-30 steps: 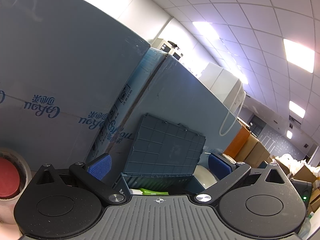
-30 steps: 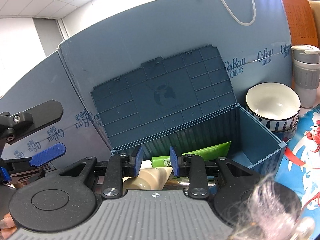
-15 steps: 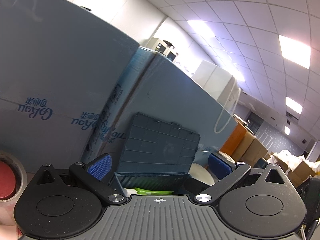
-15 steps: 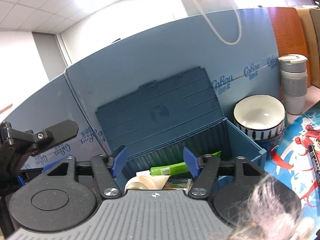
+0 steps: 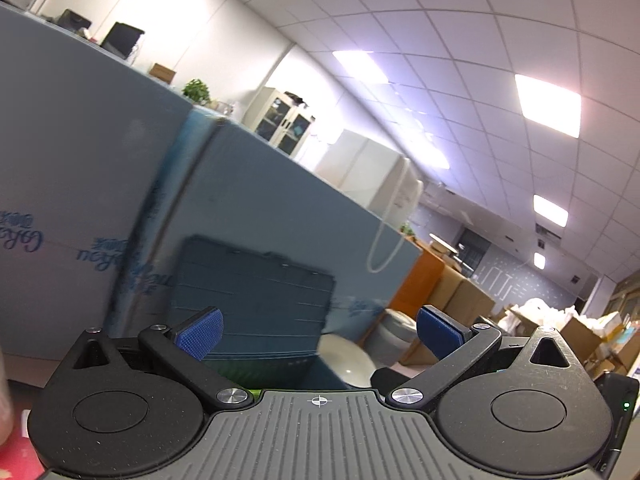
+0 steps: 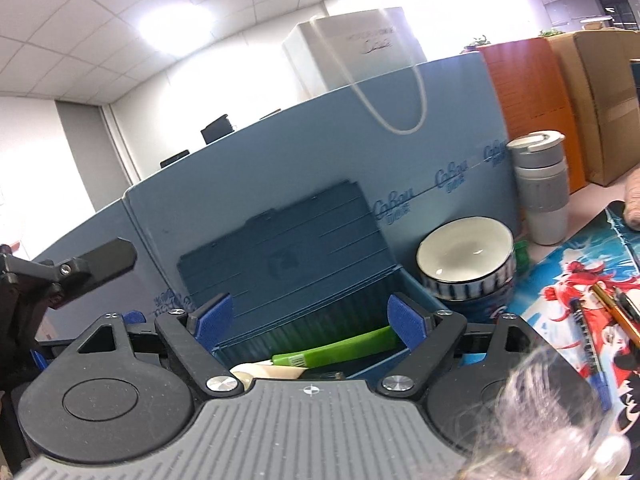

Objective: Organize rigid objects
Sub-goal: 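Withdraw the right tool from the box back toward the mat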

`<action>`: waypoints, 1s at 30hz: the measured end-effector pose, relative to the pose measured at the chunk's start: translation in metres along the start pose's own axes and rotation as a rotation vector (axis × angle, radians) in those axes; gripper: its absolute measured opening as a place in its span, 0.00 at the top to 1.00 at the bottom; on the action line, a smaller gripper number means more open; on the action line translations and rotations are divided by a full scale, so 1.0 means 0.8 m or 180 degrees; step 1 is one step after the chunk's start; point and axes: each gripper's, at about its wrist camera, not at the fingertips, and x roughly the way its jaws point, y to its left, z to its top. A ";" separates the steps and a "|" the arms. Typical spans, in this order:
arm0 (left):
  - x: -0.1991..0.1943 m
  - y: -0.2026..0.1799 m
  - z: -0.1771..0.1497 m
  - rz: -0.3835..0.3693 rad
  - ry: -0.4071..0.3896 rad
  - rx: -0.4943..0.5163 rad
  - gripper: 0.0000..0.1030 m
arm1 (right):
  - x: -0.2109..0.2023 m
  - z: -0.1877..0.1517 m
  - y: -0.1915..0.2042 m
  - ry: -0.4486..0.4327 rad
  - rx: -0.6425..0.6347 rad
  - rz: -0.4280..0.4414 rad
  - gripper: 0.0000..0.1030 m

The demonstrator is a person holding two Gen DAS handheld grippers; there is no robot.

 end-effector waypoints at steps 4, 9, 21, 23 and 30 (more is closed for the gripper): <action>0.003 -0.020 -0.004 -0.0095 -0.0011 0.0085 0.00 | -0.011 0.000 -0.017 -0.0021 0.0112 -0.0008 0.18; 0.010 -0.044 -0.012 -0.0170 -0.0003 0.0210 0.00 | -0.021 0.002 -0.040 -0.0067 0.0220 -0.0071 0.18; 0.024 -0.069 -0.030 -0.0113 0.0044 0.0419 0.00 | -0.051 0.008 -0.102 -0.0209 0.0434 -0.0198 0.17; 0.026 -0.070 -0.032 -0.0109 0.0054 0.0411 0.00 | -0.056 0.009 -0.113 -0.0229 0.0480 -0.0212 0.17; 0.042 -0.092 -0.048 -0.0174 0.0220 0.0542 0.00 | -0.074 0.014 -0.148 -0.0311 0.0557 -0.0312 0.17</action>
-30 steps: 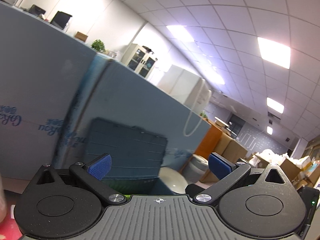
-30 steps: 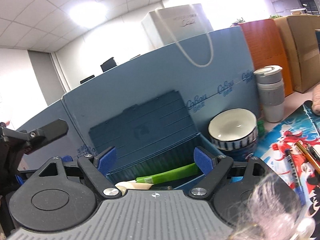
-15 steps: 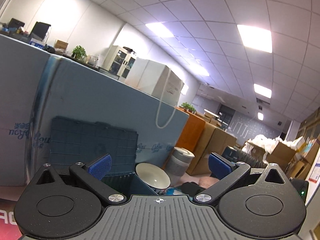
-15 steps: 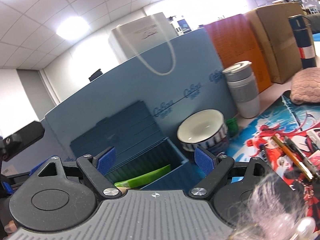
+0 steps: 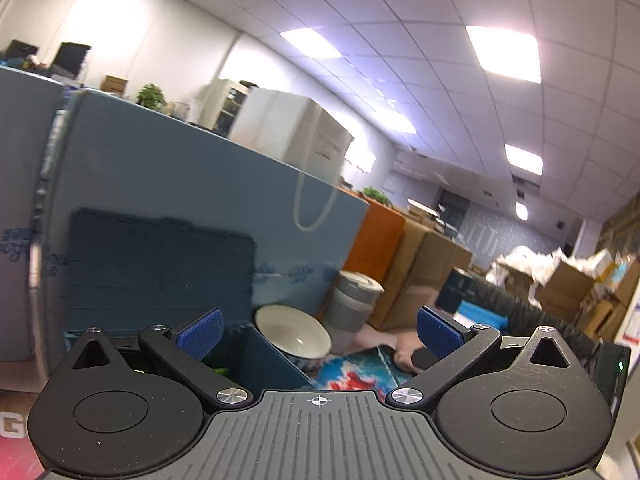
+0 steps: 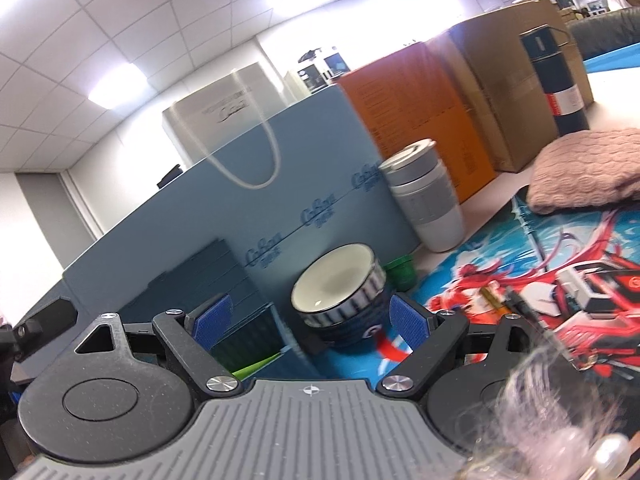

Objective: Organize rigid objects
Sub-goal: 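Withdraw the right tool from the box back toward the mat, then move the left tool down over the blue marker among the pens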

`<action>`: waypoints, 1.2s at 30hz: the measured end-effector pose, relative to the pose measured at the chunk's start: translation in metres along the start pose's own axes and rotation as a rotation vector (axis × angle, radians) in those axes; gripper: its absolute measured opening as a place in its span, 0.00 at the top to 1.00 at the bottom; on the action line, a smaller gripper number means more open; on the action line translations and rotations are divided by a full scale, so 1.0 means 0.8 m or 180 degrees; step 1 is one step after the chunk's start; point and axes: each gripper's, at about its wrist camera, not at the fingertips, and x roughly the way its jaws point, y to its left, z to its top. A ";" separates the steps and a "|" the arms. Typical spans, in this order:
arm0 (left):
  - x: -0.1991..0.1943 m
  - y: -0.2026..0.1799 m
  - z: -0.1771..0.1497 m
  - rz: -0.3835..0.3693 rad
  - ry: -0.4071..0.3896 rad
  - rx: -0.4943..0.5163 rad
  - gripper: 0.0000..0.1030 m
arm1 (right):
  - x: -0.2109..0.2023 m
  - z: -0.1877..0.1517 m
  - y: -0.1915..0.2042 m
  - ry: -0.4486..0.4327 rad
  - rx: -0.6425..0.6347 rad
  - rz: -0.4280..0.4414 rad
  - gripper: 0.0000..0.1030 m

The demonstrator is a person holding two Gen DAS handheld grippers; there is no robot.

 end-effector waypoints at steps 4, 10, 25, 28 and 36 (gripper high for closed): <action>0.011 -0.026 -0.014 -0.0106 0.0151 0.0201 0.00 | -0.009 0.004 -0.022 -0.0061 0.0032 -0.0073 0.17; 0.045 -0.060 -0.044 -0.0112 0.0530 0.0406 0.00 | -0.022 0.008 -0.056 -0.0200 0.0083 -0.0105 0.16; 0.127 -0.099 -0.085 -0.0228 0.1136 -0.0127 0.00 | -0.057 0.023 -0.120 -0.0413 -0.0056 -0.0254 0.08; 0.143 -0.110 -0.095 -0.0260 0.1212 -0.0154 0.00 | -0.061 0.019 -0.135 -0.0394 -0.0068 -0.0355 0.07; 0.196 -0.128 -0.130 -0.0009 0.1503 -0.0046 0.01 | -0.068 0.016 -0.172 -0.0422 0.0150 -0.0395 0.07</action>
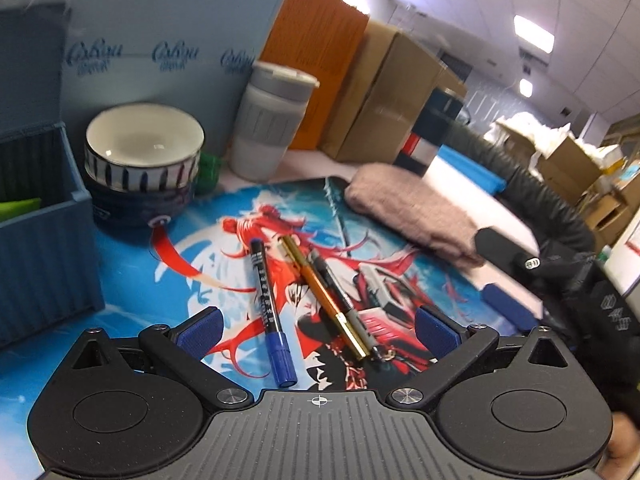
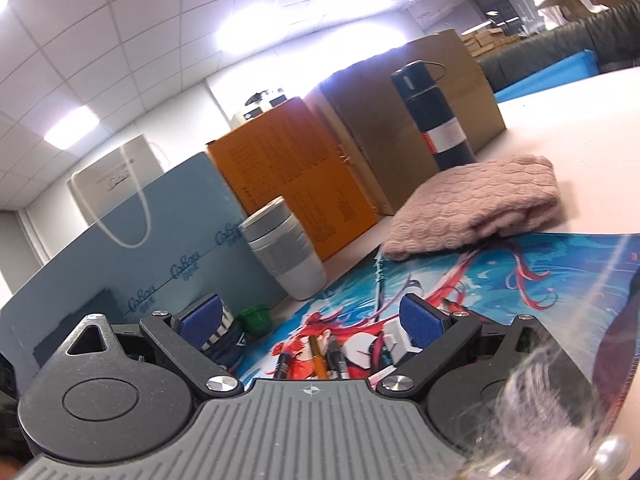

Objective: Organize rigid objects
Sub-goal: 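Move the left tool down over the blue marker among the pens, then close the left gripper on the blue marker and lift it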

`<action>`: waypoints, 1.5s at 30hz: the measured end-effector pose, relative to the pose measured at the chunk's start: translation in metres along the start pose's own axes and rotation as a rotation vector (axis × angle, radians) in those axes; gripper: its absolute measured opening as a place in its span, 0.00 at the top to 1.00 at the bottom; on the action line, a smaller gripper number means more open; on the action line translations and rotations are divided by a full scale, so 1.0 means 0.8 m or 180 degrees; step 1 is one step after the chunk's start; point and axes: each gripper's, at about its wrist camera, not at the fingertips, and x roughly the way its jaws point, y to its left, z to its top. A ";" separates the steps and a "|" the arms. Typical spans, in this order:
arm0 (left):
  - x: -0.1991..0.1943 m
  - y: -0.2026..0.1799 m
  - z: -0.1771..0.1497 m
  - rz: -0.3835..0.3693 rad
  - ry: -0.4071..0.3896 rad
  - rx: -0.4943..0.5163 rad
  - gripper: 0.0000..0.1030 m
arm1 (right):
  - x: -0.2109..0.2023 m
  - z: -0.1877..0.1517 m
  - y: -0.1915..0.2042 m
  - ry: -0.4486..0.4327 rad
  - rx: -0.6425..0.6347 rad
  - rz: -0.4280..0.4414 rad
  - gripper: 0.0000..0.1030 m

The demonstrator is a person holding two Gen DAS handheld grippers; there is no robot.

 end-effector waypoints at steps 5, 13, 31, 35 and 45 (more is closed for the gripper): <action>0.027 -0.011 -0.001 0.0288 0.0003 0.0140 0.02 | 0.007 0.002 -0.005 -0.0085 0.0115 0.0078 0.07; 0.066 -0.028 -0.015 0.0539 0.0183 0.0478 0.12 | 0.017 -0.014 -0.021 -0.0285 0.0450 0.0192 0.07; 0.058 -0.010 -0.022 0.0640 0.0171 0.0887 0.88 | 0.026 -0.027 -0.025 -0.0238 0.0459 0.0164 0.07; 0.043 0.001 -0.026 0.0581 0.0155 0.0856 0.88 | 0.026 -0.028 -0.024 -0.0233 0.0443 0.0150 0.07; -0.013 0.023 -0.026 0.0394 -0.0006 0.0741 0.88 | 0.026 -0.027 -0.007 -0.0170 0.0304 0.0203 0.07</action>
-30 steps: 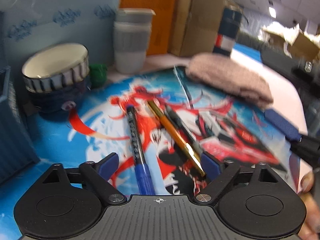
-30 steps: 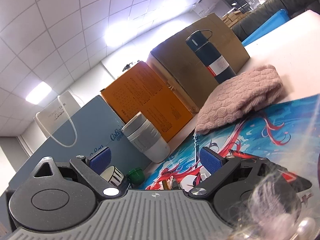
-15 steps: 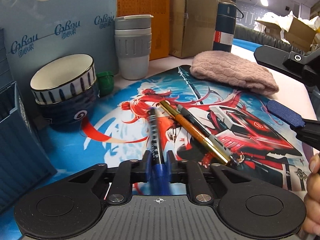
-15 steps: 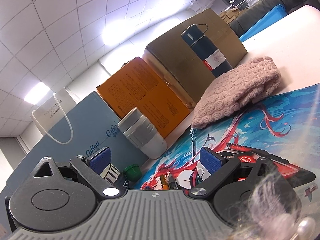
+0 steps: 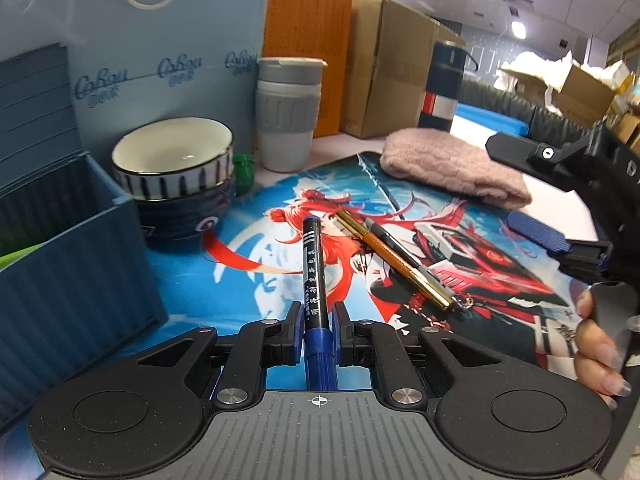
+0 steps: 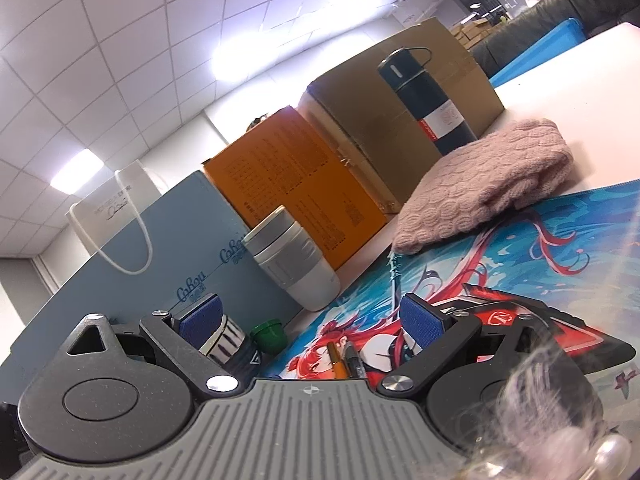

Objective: Organize rigid objects
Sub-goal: 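Close the left gripper on the blue marker and lift it, then carry the blue marker with the left gripper over the blue box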

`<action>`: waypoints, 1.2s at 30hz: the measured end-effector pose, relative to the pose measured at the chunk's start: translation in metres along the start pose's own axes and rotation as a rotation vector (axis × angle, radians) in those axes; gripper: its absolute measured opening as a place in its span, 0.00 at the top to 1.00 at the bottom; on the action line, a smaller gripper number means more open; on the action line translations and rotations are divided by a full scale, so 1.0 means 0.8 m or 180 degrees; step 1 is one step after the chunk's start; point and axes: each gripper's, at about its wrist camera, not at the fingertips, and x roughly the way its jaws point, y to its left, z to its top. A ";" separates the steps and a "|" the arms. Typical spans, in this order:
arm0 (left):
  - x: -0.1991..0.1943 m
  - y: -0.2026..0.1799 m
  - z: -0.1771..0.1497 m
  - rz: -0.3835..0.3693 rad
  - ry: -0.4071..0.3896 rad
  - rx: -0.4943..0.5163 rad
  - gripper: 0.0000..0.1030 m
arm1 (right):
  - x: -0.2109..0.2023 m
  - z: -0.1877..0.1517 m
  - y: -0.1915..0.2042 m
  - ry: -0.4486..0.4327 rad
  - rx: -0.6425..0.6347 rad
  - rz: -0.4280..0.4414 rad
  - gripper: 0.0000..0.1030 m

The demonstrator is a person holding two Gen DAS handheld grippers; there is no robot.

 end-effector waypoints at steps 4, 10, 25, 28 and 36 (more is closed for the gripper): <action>-0.021 0.015 -0.002 -0.0141 -0.0078 -0.0111 0.88 | -0.001 -0.002 0.014 0.0057 -0.0011 0.0079 0.07; -0.053 0.044 -0.003 -0.0360 -0.0220 -0.0267 0.88 | 0.002 -0.008 0.043 0.0199 -0.0061 0.0229 0.07; -0.111 0.125 -0.013 -0.0652 -0.0537 -0.0580 0.88 | 0.027 -0.025 0.128 0.0708 -0.0112 0.0733 0.07; -0.126 0.143 -0.013 -0.0595 -0.0625 -0.0631 0.88 | 0.036 -0.028 0.149 0.0803 -0.0107 0.0849 0.07; -0.165 0.182 0.001 -0.0341 -0.0754 -0.0395 0.88 | 0.060 -0.035 0.207 0.1067 -0.0144 0.1145 0.07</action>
